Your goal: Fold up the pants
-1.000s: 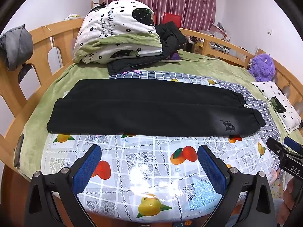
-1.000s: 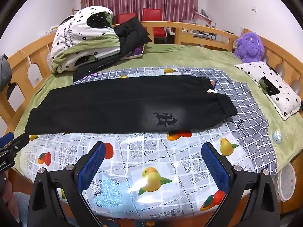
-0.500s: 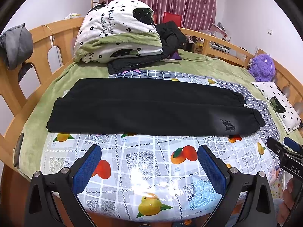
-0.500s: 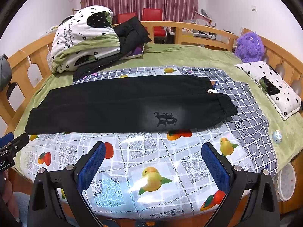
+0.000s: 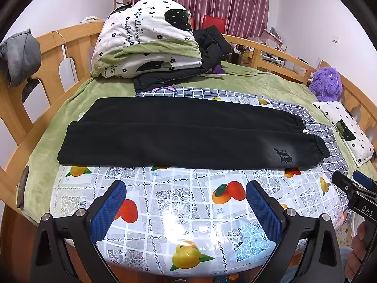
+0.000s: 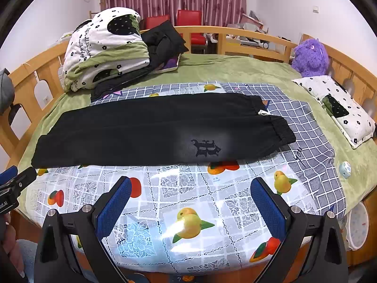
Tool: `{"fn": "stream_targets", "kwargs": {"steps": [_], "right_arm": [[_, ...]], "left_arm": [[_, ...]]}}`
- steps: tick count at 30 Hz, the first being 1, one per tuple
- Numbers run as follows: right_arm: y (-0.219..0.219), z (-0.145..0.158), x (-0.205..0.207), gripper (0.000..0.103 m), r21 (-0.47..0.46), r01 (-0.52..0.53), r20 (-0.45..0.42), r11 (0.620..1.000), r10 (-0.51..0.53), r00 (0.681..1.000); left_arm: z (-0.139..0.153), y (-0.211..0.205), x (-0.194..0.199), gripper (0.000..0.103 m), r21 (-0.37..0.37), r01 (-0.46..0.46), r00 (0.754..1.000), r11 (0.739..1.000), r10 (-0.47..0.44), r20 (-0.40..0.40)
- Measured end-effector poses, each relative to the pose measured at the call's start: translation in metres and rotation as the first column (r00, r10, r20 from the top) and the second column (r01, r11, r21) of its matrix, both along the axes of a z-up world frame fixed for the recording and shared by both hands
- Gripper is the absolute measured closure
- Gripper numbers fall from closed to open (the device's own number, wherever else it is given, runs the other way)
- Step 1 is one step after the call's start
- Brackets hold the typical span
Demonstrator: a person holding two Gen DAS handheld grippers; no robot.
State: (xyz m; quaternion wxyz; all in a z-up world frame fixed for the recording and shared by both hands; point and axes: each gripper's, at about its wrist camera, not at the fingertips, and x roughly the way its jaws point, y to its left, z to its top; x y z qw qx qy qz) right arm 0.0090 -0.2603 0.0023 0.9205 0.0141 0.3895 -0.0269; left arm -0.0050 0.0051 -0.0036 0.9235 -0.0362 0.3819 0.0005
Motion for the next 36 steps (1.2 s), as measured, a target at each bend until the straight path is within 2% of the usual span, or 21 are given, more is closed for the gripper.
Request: {"fn": "stream_targets", "kwargs": {"steps": [24, 36], "right_arm": [[-0.0006, 0.0001, -0.0006, 0.004, -0.002, -0.002, -0.001, 1.0, 0.002, 1.0], [-0.0014, -0.0017, 0.0031, 0.004, 0.01, -0.011, -0.014, 1.0, 0.011, 1.0]], "left_arm": [[-0.0003, -0.0003, -0.0004, 0.001, -0.003, 0.0, 1.0, 1.0, 0.0, -0.001], [-0.0026, -0.0035, 0.001, 0.001, -0.03, 0.018, 1.0, 0.999, -0.018, -0.002]]}}
